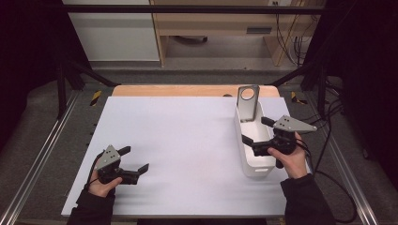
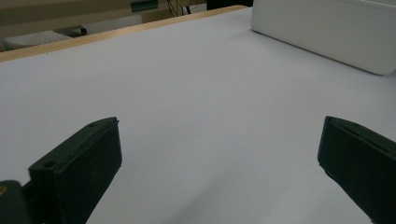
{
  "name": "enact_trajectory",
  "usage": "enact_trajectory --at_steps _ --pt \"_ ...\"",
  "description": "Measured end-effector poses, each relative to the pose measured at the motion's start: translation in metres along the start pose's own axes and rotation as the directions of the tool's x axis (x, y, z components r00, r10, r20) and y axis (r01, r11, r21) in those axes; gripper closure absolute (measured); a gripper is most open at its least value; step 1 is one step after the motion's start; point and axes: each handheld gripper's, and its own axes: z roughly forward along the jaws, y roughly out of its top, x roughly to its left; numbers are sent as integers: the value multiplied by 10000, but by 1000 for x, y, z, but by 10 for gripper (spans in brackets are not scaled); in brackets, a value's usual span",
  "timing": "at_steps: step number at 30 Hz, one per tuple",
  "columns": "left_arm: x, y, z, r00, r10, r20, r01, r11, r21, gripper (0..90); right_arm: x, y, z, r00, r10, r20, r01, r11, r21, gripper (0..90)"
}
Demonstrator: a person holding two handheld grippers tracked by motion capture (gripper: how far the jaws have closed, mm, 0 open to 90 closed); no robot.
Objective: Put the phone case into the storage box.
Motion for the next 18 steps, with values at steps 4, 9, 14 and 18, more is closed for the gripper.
enact_trajectory --at_steps 4,9,14,18 --pt "0 0 0 10000 -10 22 10 10000 -43 0 -3 -13 -8 9999 91 -125 -92 9999 -70 3" --pt "-1 1 0 10000 14 66 -14 10000 -70 0 -6 -30 -20 9998 11 -218 -14 9999 -145 3" --pt "-2 2 -1 9999 42 98 -41 9999 -166 0 -8 -45 -29 10000 17 -68 -17 10000 -79 4" --pt "-2 2 -2 9999 47 128 -44 9998 -199 0 -10 -58 -34 10000 -10 47 10 10000 63 4"
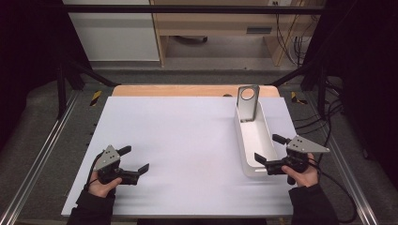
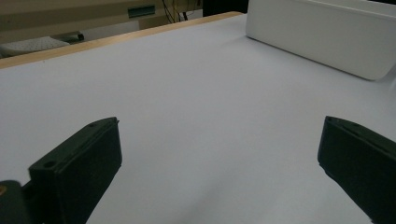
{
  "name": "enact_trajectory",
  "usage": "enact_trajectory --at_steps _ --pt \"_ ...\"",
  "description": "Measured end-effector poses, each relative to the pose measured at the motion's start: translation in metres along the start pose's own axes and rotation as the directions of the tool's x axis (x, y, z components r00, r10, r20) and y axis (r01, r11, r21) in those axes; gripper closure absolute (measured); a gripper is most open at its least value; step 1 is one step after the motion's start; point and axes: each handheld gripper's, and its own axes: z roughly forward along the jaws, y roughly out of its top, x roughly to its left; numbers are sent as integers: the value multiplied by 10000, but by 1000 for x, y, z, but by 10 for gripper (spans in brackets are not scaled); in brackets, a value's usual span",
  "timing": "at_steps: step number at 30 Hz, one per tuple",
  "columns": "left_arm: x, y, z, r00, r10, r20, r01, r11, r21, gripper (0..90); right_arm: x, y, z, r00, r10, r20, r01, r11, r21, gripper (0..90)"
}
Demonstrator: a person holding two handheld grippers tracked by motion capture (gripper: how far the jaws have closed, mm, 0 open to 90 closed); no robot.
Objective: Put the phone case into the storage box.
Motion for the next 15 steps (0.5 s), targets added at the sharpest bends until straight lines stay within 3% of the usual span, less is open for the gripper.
enact_trajectory --at_steps 15 --pt "-2 3 -1 9999 110 60 -109 9998 -159 0 -5 -18 -4 10000 -12 77 11 9999 153 3"
